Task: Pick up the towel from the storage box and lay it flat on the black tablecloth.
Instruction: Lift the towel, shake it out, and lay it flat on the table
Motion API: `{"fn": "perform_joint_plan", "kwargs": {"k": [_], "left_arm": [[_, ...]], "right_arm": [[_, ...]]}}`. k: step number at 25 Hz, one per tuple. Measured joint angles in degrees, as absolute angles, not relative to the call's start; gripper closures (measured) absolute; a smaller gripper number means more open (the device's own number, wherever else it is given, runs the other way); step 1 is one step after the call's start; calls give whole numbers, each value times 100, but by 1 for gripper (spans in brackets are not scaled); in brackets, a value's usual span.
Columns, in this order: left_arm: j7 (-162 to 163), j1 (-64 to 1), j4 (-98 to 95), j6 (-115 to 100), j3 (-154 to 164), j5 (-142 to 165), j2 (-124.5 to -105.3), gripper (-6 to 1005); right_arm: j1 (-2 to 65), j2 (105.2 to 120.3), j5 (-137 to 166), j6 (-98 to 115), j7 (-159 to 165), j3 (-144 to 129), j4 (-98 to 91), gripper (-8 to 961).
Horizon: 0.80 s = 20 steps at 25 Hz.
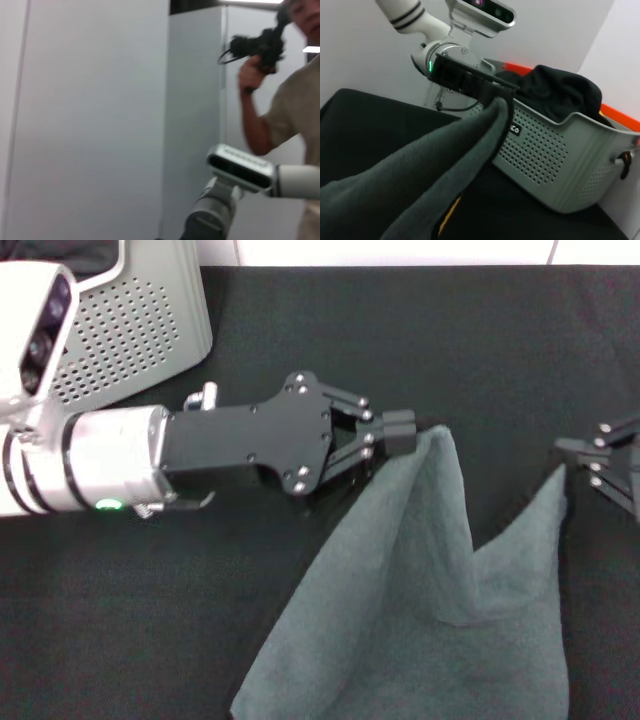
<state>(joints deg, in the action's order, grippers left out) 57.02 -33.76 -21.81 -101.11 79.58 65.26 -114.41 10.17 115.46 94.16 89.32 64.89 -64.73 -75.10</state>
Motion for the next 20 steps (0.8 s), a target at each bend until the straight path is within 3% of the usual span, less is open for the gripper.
{"fn": "perform_joint_plan", "kwargs": {"k": [7, 20], "left_arm": [[5233, -3304, -2198, -9251, 7941, 6495, -11565, 983], [4739, -2862, -2148, -7980, 7362, 6501, -11743, 984]], "right_arm": [[1667, 11581, 9852, 8373, 6483, -6557, -6624, 951], [1660, 11583, 10083, 6871, 6477, -7214, -6396, 951]]}}
